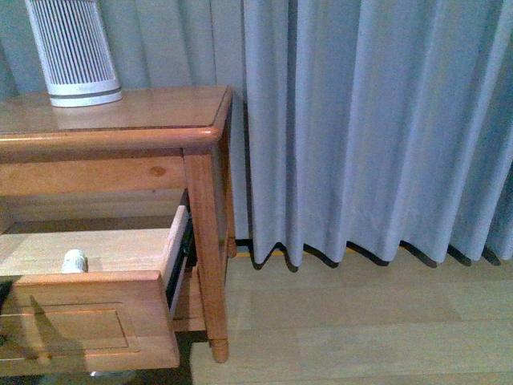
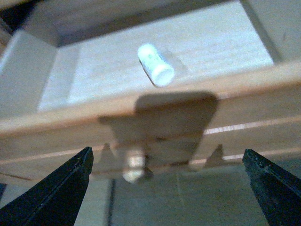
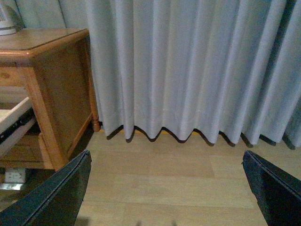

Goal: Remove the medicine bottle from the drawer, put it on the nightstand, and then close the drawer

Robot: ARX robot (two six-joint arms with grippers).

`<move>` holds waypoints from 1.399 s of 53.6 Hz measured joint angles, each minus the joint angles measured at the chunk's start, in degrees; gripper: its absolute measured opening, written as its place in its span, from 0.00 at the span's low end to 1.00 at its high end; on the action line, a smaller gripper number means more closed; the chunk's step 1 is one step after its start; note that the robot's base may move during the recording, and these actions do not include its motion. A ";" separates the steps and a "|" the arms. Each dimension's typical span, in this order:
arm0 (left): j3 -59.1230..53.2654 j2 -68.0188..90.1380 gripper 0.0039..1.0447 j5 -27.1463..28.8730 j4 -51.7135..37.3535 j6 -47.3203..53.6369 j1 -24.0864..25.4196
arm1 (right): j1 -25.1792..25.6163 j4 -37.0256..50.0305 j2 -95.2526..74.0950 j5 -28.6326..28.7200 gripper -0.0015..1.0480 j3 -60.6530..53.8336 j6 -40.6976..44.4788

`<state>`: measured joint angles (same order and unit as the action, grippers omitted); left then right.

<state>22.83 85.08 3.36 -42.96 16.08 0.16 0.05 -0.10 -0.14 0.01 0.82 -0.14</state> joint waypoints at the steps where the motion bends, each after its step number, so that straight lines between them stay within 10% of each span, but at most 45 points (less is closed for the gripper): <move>1: 0.20 -2.29 0.94 -0.15 1.88 0.09 0.02 | 0.00 0.00 0.00 0.00 0.93 0.00 0.00; 21: 1.92 -36.89 0.94 6.71 16.66 -3.54 -4.35 | 0.00 0.00 0.00 0.00 0.93 0.00 0.00; 36: -10.78 -59.89 0.94 25.75 26.25 -7.76 -20.39 | 0.00 0.00 0.00 0.00 0.93 0.00 0.00; 46: -16.61 -65.72 0.93 17.75 32.00 -18.25 -13.88 | 0.00 0.00 0.00 0.00 0.93 0.00 0.00; 59: -19.52 -70.97 0.49 -2.12 32.06 -16.72 -3.17 | 0.00 0.00 0.00 0.02 0.93 0.00 0.02; 75: -22.18 -77.88 0.03 -3.23 37.35 -16.52 -0.46 | 0.00 0.00 0.00 0.02 0.93 0.00 0.00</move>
<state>0.64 7.20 0.12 -5.61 -0.45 -0.30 0.05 -0.10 -0.14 0.03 0.82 -0.14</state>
